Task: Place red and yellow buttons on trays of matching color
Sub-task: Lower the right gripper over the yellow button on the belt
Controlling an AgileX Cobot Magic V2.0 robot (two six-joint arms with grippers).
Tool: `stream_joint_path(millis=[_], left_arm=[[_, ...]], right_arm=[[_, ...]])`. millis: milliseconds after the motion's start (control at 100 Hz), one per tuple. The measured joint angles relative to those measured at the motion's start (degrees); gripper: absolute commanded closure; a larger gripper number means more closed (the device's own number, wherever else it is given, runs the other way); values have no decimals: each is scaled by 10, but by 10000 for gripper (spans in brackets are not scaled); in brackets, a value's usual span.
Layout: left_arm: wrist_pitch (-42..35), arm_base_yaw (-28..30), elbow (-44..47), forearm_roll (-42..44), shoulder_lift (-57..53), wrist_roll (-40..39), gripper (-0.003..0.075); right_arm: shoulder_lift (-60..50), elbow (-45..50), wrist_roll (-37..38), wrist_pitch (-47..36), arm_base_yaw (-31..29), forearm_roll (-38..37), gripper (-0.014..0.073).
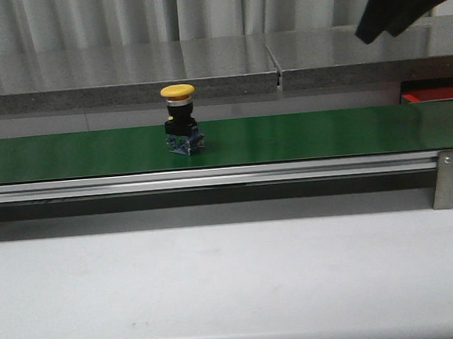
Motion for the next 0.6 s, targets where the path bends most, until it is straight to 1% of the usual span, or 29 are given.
stream_joint_path(millis=[160,280,410,600], left_arm=[[0,0,0,0,0,0,741],[0,0,0,0,0,0,741],[0,0,0,0,0,0,741],[0,0,0,0,0,0,741]], right_arm=[[0,0,-41,15,59,0,20],[0,0,-68,35,92,0,20],[0,0,-89,49,119,0,20],[0,3,-95,50,148,0,20]])
